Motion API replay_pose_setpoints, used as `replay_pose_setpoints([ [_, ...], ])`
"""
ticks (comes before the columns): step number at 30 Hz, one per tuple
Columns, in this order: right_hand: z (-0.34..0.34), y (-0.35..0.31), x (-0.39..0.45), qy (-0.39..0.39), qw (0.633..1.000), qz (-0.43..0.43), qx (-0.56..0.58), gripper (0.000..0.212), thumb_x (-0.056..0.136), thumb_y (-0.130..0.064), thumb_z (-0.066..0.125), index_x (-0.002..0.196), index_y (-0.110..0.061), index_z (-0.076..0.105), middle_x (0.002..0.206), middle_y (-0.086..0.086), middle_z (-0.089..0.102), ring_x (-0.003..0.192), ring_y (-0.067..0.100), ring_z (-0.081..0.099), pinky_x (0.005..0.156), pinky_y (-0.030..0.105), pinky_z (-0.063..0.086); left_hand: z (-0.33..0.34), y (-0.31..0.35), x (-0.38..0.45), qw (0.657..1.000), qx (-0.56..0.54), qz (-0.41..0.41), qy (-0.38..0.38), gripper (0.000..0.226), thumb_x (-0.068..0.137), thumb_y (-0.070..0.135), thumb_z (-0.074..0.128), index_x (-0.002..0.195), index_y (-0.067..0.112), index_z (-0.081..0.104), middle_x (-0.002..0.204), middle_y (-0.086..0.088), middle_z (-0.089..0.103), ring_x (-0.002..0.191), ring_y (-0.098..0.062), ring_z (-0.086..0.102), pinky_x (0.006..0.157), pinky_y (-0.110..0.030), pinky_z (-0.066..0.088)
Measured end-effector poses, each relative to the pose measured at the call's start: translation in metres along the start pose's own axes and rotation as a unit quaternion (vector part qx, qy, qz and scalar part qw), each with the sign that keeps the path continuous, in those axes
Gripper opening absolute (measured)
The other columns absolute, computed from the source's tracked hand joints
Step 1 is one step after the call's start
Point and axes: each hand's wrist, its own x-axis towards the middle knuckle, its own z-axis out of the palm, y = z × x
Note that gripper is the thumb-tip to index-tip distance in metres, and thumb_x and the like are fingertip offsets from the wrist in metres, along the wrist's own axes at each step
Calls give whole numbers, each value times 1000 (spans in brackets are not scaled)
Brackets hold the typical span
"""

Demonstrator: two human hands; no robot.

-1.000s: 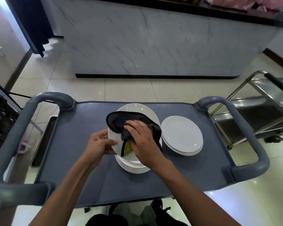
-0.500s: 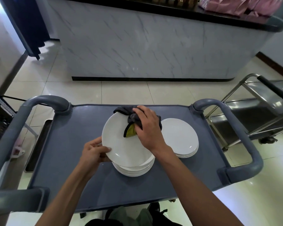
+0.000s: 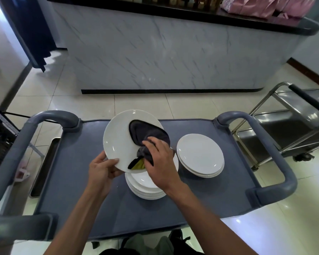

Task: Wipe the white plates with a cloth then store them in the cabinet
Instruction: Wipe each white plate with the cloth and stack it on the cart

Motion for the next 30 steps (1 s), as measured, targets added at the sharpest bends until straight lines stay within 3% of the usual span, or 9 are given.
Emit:
replay_pose_setpoints([
  [8,-5,6,-2,-16,998,12,63,64,87,-14,70,147,-10,45,154,5,40,143,21,37,119,39,30,0,-4,-3,1000,12,-17,-16,38,83,-17,53,110,5,68,91,-13,76,72,-31,73,58,-40,61],
  [15,-22,8,18,33,997,14,66,70,85,-15,74,146,-6,44,150,8,44,141,23,38,120,36,28,4,-7,-5,997,58,-27,-48,42,84,-17,54,115,7,68,95,-17,76,75,-34,73,62,-45,63],
  [19,-30,12,26,67,996,-17,-51,63,84,-34,72,142,-16,53,150,6,45,142,26,36,117,48,28,4,-9,-6,996,60,-35,-63,45,84,-16,55,118,9,68,101,-18,75,81,-37,72,68,-48,63],
  [22,-33,15,25,39,997,12,-64,67,82,-45,68,145,-30,49,158,4,34,148,28,25,118,53,21,3,-8,-6,996,62,-36,-58,43,82,-17,55,115,7,69,97,-18,75,74,-33,72,63,-45,62],
  [30,-35,21,29,-8,999,33,-25,78,75,-49,72,147,-41,41,162,2,23,132,30,41,110,44,36,-5,-9,-5,994,79,-32,-68,44,81,-17,56,117,6,68,100,-19,75,77,-33,72,64,-46,62],
])
